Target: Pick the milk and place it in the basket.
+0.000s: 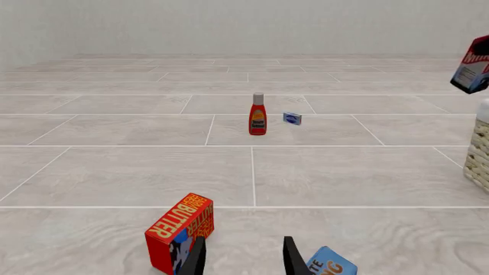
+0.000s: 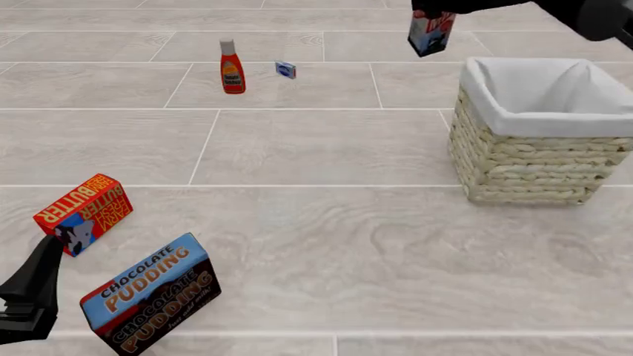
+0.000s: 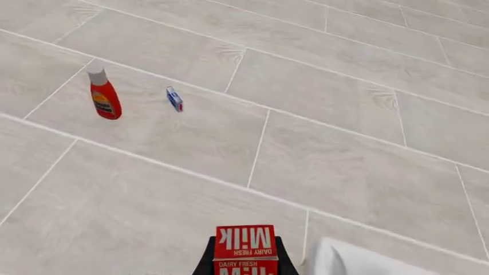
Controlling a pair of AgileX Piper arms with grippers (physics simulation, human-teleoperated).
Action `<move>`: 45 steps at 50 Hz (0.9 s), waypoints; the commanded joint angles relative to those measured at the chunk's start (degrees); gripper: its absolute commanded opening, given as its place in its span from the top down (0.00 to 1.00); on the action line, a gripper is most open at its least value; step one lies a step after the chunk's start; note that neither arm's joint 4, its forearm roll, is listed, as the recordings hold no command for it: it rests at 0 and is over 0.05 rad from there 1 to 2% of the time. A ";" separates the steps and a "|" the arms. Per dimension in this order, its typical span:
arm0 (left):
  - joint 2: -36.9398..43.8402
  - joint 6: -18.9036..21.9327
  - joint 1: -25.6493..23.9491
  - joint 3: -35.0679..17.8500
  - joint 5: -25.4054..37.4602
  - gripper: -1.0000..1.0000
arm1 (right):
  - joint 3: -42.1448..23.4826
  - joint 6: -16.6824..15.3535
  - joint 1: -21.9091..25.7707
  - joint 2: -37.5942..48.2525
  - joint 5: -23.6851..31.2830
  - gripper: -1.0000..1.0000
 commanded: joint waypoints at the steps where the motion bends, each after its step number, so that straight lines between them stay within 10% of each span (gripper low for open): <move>1: 0.00 0.00 0.00 0.00 0.00 0.00 | 2.22 -0.77 -5.34 -4.03 -0.85 1.00; 45: 0.00 0.00 0.00 0.00 0.00 0.00 | 9.19 -0.61 -18.54 -3.15 -5.59 1.00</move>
